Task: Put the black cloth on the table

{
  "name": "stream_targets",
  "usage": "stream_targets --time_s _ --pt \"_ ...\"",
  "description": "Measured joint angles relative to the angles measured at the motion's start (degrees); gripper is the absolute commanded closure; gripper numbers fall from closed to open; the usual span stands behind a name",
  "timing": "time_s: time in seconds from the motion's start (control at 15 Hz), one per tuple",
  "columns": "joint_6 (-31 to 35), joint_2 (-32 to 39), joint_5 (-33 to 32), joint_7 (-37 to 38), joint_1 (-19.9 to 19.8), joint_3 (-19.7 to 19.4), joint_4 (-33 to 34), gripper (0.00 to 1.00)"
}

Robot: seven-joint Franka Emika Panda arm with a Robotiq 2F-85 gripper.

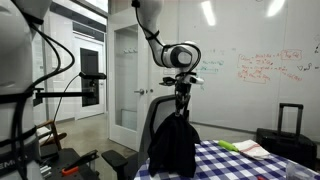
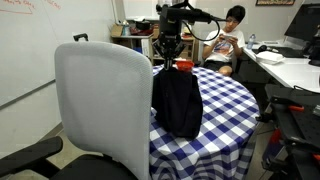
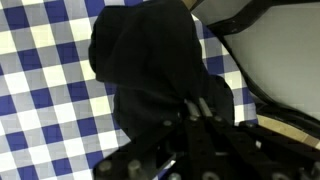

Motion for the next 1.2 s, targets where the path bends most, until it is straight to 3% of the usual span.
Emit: stream_targets --time_s 0.47,0.53,0.6,1.2 --pt "0.0 0.7 -0.8 0.1 -0.4 -3.6 -0.7 0.98" --pt "0.1 -0.5 -0.8 0.1 -0.7 -4.3 -2.0 0.71" --pt "0.1 -1.9 -0.8 0.1 -1.1 -4.9 -3.5 0.71" --pt "-3.9 -15.1 0.5 -0.1 -2.8 -4.9 -13.8 0.07"
